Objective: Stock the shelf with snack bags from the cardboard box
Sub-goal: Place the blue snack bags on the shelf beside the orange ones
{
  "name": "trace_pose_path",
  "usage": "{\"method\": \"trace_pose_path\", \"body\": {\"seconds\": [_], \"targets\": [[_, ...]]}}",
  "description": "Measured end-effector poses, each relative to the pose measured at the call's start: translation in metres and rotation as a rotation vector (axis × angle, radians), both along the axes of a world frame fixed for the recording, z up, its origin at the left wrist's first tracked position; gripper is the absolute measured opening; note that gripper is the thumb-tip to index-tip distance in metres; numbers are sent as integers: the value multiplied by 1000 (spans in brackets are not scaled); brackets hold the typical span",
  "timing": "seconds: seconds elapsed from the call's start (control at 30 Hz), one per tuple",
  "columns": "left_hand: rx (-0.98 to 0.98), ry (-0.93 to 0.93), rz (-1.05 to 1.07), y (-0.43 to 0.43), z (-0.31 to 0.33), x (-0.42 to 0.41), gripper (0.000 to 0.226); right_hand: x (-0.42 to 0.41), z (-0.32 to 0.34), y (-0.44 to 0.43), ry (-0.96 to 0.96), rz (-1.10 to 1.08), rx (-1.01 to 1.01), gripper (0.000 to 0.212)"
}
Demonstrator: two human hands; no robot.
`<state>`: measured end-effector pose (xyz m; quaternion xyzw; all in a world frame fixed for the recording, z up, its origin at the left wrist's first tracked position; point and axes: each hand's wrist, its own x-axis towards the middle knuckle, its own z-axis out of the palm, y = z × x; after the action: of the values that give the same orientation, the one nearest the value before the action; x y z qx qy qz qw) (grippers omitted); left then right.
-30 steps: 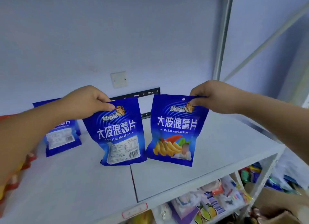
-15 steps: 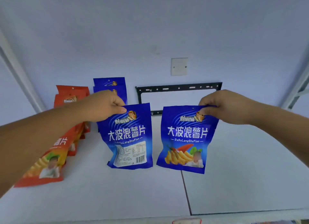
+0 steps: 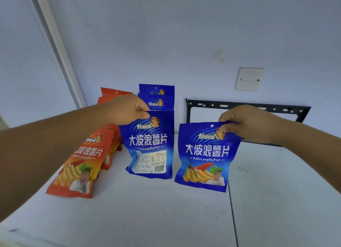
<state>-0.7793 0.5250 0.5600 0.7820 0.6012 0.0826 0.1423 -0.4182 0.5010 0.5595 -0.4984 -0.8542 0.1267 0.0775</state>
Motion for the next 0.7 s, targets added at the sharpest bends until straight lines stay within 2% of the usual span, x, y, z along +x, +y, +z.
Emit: {"method": "trace_pose_path", "body": {"seconds": [0.17,0.43,0.7], "targets": [[1,71,-52,51,-15,-13,21,-12,-15,2,69,-59,-49,12],[46,72,-159,134,-37,-29,19,-42,-32,-7,106,-223,-111,16],[91,86,-294,177,-40,-37,15,-87,-28,-16,111,-375,-31,12]]}}
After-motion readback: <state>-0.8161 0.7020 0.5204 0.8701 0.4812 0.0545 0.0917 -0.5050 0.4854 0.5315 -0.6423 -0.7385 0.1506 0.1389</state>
